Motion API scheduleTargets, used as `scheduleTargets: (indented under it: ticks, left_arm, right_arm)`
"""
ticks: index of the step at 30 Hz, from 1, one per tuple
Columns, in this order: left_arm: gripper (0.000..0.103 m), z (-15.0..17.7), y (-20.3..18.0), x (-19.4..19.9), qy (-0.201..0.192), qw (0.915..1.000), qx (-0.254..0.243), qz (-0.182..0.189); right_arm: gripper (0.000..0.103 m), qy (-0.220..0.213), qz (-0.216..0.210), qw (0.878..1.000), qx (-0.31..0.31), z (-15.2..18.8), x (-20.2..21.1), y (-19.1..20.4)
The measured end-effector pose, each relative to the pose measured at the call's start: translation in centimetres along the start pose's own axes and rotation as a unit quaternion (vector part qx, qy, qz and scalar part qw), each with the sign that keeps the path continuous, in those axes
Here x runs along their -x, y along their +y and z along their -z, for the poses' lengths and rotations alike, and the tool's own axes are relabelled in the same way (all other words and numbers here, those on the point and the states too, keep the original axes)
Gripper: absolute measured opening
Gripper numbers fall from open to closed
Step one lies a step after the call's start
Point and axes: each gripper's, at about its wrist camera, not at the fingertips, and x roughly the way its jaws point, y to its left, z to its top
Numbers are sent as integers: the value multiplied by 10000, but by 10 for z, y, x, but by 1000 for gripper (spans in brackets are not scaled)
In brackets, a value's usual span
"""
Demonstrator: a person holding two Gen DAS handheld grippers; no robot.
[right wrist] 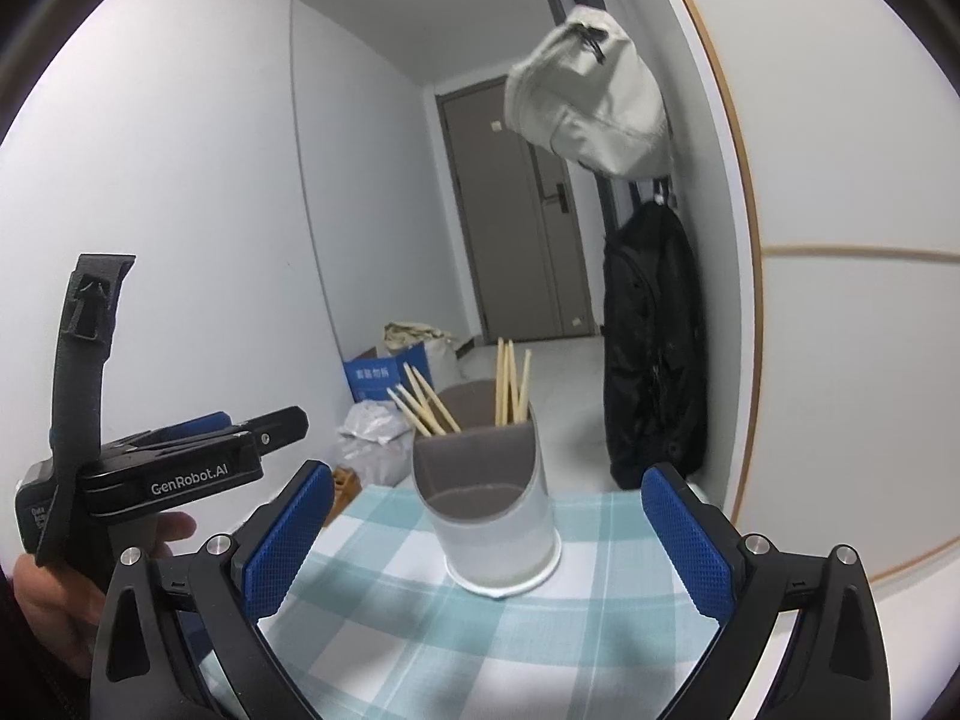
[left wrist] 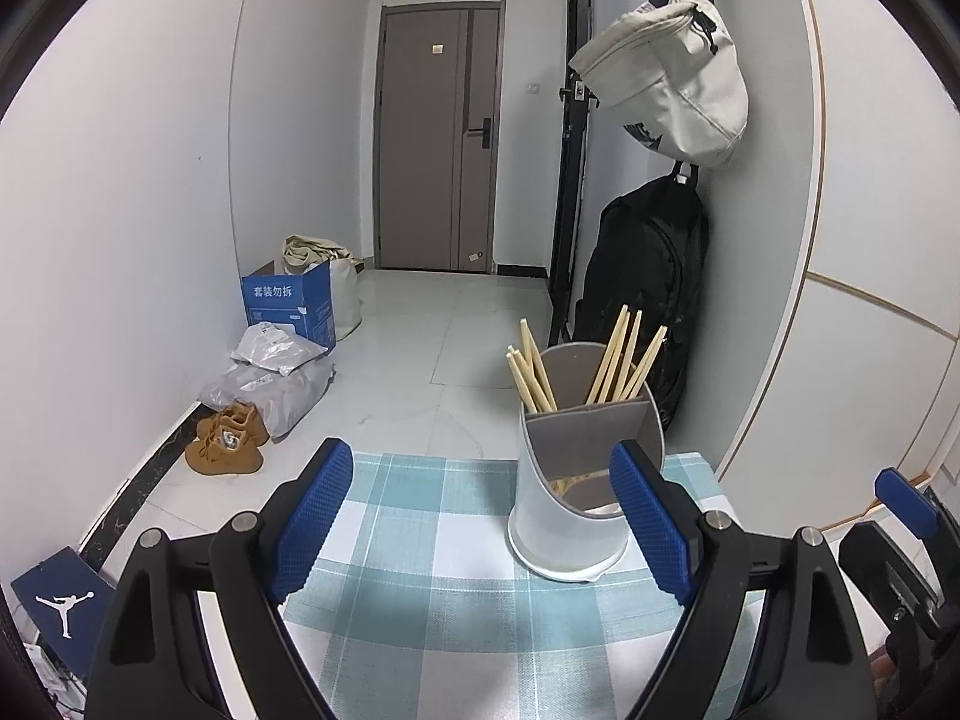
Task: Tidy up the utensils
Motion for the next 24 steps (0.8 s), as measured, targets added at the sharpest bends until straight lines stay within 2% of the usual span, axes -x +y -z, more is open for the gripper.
scheduleTargets:
  ticks: [5, 24]
  left_arm:
    - [85, 3, 0, -3, 127, 9999, 12, 27]
    - [85, 2, -1, 2, 145, 9999, -38, -22]
  right_arm:
    - [103, 110, 33, 9999, 15, 4, -6, -3]
    - [103, 227, 86, 9997, -9, 8, -12, -3]
